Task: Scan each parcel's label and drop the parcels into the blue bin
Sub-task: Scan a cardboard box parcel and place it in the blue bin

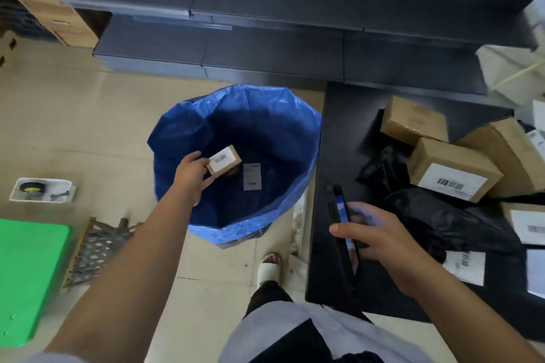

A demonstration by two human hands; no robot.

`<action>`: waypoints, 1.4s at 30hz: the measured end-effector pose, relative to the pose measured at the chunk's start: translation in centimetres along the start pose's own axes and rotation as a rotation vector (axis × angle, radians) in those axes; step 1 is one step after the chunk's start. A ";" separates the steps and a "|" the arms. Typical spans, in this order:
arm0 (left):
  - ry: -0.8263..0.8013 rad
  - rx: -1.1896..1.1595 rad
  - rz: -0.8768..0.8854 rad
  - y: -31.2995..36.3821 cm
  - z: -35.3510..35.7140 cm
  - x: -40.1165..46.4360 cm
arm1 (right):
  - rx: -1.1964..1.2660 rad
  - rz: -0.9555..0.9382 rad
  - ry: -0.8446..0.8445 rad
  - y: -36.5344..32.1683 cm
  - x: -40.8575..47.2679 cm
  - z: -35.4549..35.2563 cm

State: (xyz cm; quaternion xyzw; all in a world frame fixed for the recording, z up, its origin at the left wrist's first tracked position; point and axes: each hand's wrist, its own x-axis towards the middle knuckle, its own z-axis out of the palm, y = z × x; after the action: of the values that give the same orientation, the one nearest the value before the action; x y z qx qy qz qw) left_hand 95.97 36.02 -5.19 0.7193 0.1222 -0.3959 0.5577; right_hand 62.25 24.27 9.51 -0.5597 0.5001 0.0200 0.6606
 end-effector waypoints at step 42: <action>0.040 1.925 1.385 -12.8 44.4 -25.9 | 0.190 -0.053 0.181 19.7 -16.6 -35.7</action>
State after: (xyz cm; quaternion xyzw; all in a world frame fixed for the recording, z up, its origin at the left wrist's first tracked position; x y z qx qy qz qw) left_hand 51.85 7.41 1.18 0.7619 -0.6325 0.0726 -0.1192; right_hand 19.63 13.36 11.24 -0.5071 0.5423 -0.0958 0.6630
